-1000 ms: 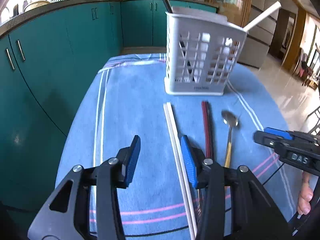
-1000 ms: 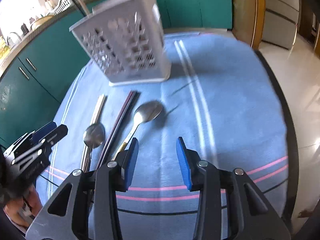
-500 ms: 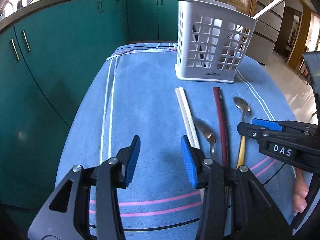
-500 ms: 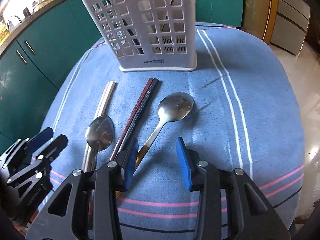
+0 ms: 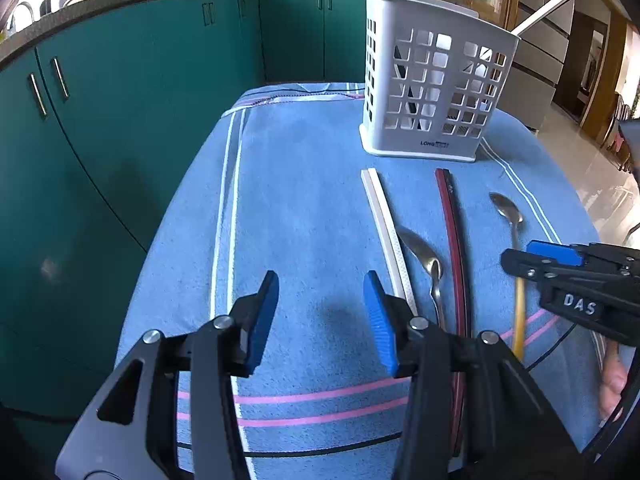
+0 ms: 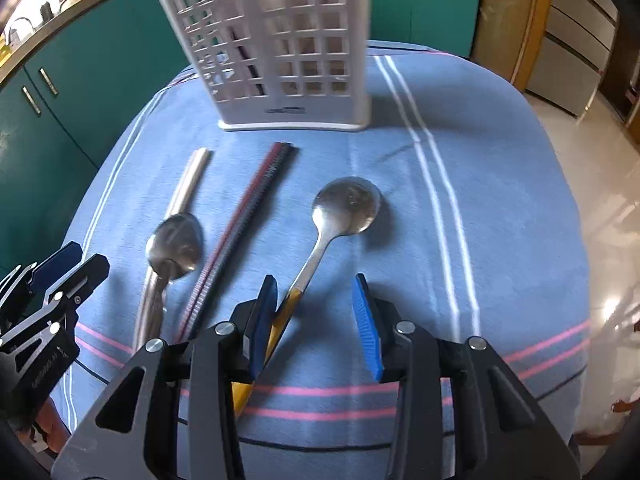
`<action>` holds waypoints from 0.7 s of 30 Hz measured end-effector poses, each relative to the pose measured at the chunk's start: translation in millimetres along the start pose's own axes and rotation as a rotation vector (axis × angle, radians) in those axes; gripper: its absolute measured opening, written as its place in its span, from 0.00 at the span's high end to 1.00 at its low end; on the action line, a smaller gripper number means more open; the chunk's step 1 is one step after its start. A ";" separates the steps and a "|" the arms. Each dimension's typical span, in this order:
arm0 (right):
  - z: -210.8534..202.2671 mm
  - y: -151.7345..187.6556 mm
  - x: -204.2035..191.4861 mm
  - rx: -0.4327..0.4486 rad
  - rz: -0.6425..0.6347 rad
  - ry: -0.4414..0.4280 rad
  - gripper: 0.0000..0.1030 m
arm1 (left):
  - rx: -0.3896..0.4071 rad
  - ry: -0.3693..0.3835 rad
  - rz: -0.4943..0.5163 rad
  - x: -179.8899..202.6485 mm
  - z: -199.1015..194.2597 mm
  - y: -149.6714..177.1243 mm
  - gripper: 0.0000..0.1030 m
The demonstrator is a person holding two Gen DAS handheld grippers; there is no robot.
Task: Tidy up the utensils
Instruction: 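Lower left tool toward a white chopstick while right tool approaches gold-handled spoon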
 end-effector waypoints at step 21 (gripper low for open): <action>-29.7 9.2 9.6 0.056 0.002 -0.019 0.63 | -0.061 0.109 -0.023 18.4 21.2 7.4 0.47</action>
Point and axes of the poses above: each gripper's, at about its wrist camera, not at the fingertips, and z roughly the way its jaws point, x to its right, y to its underside, the point moved 8 cm from there along z, roughly the way its jaws point, and after that the axes turned 3 degrees about x, right-handed, at the moved point
